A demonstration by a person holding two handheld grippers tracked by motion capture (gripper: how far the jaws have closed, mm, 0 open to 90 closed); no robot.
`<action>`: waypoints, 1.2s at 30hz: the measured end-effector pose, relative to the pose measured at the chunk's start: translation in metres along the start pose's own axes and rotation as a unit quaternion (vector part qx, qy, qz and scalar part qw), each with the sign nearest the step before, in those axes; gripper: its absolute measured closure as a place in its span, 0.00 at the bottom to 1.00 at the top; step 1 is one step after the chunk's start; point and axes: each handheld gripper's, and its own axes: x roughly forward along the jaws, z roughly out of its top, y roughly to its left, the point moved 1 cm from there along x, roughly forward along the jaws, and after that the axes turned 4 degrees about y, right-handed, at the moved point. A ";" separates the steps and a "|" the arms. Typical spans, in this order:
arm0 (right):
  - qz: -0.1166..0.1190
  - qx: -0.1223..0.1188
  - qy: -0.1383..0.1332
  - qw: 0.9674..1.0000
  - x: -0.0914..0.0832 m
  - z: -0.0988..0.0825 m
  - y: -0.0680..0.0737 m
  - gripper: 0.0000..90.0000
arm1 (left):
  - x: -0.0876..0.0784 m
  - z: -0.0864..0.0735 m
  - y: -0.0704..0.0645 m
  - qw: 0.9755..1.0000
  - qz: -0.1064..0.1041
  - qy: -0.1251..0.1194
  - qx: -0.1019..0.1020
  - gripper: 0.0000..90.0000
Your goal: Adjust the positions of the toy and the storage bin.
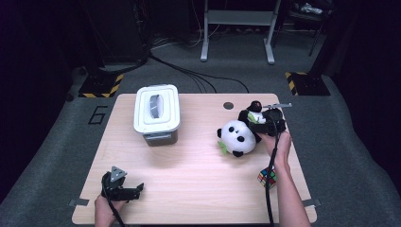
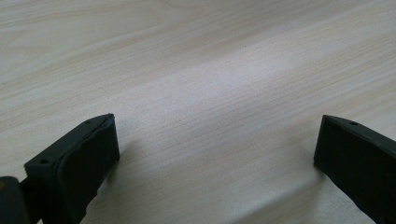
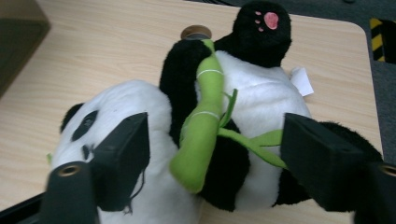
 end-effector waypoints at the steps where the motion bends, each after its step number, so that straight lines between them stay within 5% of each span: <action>1: 0.003 -0.004 -0.001 1.000 -0.003 -0.001 0.000 0.20 | 0.000 0.000 0.000 1.000 0.000 0.000 0.000 0.00; 13: 0.026 -0.061 -0.007 0.998 -0.041 -0.029 0.008 0.00 | 0.000 0.000 0.000 1.000 0.000 0.000 0.000 0.00; 20: 0.022 -0.087 -0.003 0.996 -0.055 -0.053 0.014 0.00 | 0.000 0.000 0.000 1.000 0.000 0.000 0.000 0.00; 36: 0.023 -0.078 0.043 0.996 -0.051 -0.132 -0.001 0.00 | 0.000 0.000 0.000 1.000 0.000 0.000 0.000 0.00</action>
